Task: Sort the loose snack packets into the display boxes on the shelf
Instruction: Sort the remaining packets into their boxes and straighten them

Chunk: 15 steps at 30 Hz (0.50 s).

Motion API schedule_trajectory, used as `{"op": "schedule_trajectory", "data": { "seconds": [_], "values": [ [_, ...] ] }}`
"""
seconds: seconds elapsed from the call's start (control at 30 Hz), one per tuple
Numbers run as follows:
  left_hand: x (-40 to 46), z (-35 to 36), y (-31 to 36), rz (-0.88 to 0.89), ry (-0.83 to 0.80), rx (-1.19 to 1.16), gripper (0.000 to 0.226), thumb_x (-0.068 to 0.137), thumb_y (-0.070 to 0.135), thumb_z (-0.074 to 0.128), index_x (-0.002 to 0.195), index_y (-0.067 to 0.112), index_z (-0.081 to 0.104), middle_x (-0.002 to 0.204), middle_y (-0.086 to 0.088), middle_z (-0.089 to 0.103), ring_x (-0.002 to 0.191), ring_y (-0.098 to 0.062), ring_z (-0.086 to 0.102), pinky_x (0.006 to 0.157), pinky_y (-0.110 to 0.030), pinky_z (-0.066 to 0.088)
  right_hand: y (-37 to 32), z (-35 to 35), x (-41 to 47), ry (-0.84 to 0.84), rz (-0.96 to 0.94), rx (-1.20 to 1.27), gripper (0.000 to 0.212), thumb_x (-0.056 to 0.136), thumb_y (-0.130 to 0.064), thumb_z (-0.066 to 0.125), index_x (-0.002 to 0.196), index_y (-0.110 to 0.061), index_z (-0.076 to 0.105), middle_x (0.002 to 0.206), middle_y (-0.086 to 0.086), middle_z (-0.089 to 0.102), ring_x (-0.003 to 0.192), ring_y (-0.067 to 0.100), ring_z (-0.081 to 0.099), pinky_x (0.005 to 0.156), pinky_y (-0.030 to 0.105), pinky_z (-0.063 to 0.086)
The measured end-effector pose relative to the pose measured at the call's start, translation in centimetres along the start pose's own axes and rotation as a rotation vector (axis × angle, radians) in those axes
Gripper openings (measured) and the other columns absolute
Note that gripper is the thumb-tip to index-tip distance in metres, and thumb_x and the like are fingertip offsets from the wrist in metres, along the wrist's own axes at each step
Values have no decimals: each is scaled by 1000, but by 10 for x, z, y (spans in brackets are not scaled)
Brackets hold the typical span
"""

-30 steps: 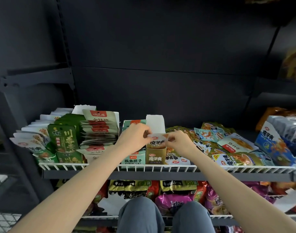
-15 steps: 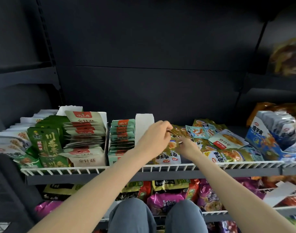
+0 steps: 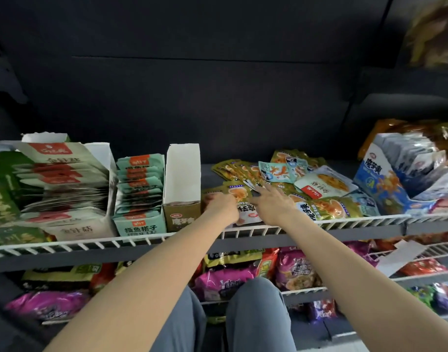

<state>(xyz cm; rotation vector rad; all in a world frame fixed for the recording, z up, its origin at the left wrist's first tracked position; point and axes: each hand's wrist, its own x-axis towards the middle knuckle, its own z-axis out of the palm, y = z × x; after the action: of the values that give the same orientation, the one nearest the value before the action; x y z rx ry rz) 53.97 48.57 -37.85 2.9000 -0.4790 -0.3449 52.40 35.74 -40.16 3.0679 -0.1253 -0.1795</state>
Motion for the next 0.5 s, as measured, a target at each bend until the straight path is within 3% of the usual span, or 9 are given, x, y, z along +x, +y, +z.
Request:
{"op": "schedule_trajectory", "data": {
  "seconds": [0.07,0.2,0.3,0.4,0.5],
  "values": [
    [3,2,2,31,79,38,31,91,6,54,121,-1,54,123,-18,57,106,-29,60,79,-32,49,5,-1,0,11,37,9,49,96,-12,40,142,-28,39,159,0,6,147,23,-2,117,43,8],
    [3,-4,11,110,176,100,31,92,5,53,123,2,53,122,-17,55,109,-31,58,84,-34,48,9,2,-1,-3,74,68,45,96,-15,42,141,-20,43,158,5,10,146,25,2,118,42,9],
    [2,-15,12,136,299,52,26,94,1,47,119,1,55,117,-17,59,106,-30,60,85,-34,48,11,1,-3,37,83,301,47,96,-11,40,142,-19,42,157,8,17,145,28,10,116,41,16],
    [-1,-38,10,133,455,-150,20,94,2,47,111,0,57,105,-16,61,96,-28,62,77,-29,49,10,-9,-14,170,37,552,62,88,-2,51,145,-21,34,153,7,26,142,26,22,115,37,23],
    [-3,-68,1,106,506,-474,11,90,4,54,88,-3,61,78,-20,56,79,-29,63,56,-26,49,-1,-24,-31,266,-98,630,84,83,-6,66,149,-28,19,156,-1,18,143,20,16,116,38,22]
  ]
}}
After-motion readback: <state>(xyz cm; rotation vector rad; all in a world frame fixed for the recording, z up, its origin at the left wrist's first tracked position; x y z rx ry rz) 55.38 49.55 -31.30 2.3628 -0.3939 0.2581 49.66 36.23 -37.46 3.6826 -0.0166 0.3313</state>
